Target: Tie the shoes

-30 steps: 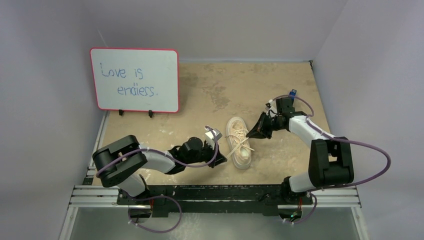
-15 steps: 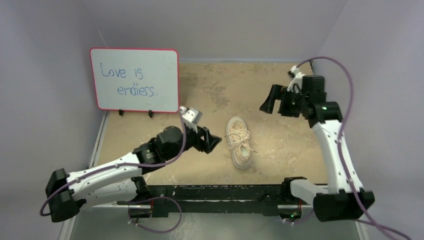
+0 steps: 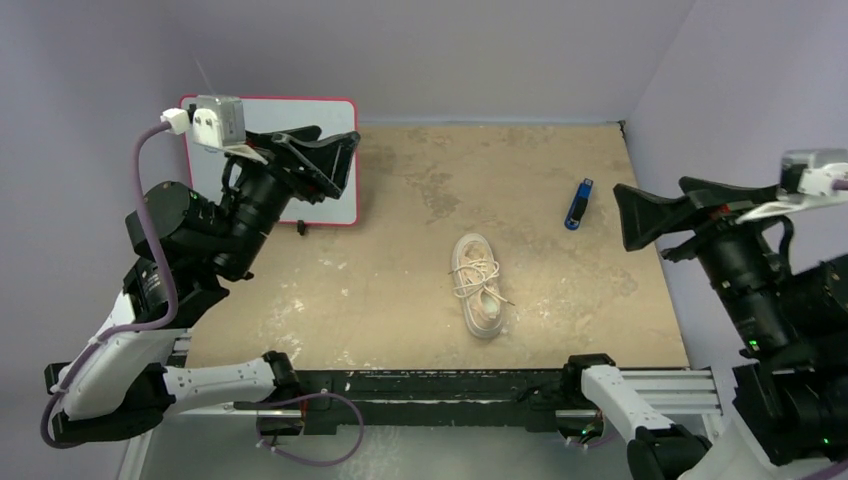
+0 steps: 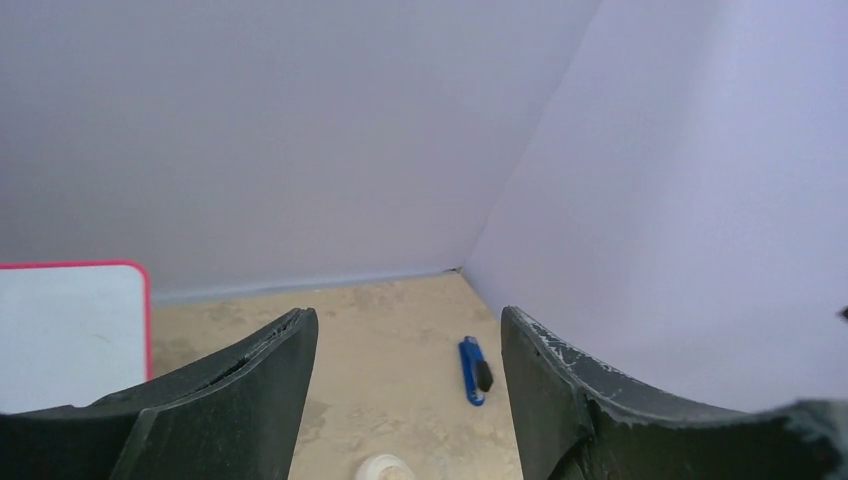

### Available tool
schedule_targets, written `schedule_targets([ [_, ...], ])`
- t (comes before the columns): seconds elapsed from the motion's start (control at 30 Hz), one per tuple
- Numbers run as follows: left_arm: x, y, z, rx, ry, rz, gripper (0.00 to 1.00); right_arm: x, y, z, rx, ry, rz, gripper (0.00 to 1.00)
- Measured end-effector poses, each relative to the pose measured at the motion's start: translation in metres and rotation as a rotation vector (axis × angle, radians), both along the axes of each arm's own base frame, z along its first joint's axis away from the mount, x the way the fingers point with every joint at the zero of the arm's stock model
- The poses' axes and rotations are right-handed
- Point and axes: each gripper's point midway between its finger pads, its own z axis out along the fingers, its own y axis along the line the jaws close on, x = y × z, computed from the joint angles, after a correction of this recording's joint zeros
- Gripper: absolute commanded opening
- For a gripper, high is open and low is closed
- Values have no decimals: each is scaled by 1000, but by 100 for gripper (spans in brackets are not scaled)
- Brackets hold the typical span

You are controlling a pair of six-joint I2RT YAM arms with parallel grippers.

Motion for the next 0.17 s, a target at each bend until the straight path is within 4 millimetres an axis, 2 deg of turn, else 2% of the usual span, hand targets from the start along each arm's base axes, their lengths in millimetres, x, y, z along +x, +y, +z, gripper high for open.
schedule_targets([
  [0.1, 1, 14, -3, 35, 2, 51, 68, -16, -2, 23, 22, -70, -10, 99],
  [0.17, 1, 23, -4, 56, -2, 82, 69, -22, -3, 28, 32, -90, -17, 99],
])
